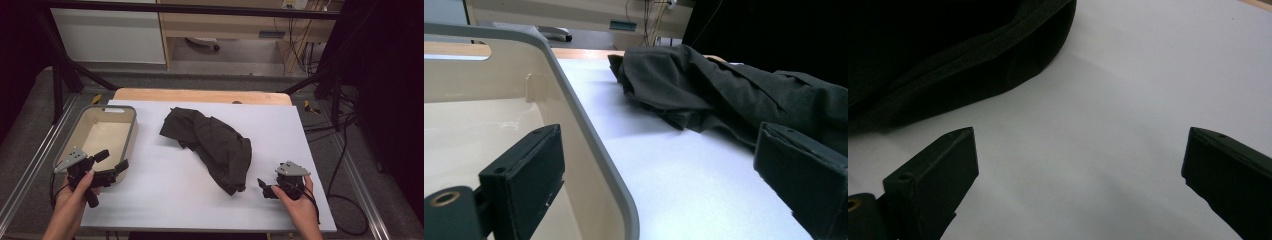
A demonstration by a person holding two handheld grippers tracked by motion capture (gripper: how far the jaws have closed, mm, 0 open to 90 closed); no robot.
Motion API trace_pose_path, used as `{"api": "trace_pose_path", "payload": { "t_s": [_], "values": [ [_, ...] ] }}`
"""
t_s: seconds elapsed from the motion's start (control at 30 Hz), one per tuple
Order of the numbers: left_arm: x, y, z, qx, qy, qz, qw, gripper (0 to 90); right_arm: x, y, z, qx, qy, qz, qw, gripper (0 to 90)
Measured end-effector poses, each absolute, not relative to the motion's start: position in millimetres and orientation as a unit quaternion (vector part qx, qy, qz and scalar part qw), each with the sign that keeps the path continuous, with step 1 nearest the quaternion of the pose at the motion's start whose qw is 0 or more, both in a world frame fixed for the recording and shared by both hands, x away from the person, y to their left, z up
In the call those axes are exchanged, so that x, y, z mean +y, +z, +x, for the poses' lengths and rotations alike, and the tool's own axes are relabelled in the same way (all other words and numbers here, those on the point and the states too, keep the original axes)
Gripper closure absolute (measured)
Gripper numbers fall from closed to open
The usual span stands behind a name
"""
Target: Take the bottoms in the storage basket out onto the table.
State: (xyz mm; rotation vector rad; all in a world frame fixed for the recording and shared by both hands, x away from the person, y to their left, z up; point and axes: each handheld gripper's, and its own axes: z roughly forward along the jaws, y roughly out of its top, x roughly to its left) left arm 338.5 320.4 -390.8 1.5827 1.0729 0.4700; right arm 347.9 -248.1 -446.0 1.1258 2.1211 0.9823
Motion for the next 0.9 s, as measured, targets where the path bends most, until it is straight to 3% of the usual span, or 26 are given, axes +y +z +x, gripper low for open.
{"api": "trace_pose_path", "payload": {
  "t_s": [0.57, 0.9],
  "values": [
    [335.7, -398.9, 331.2, 0.454, 0.237, 0.682, 0.523, 5.7, -248.5, -446.3, 348.0, 0.787, 0.366, 0.42, 0.266, 2.4],
    [339.2, -405.3, 331.0, 0.461, 0.233, 0.678, 0.523, 5.5, -251.9, -448.3, 349.1, 0.782, 0.369, 0.431, 0.259, 2.2]
  ]
}}
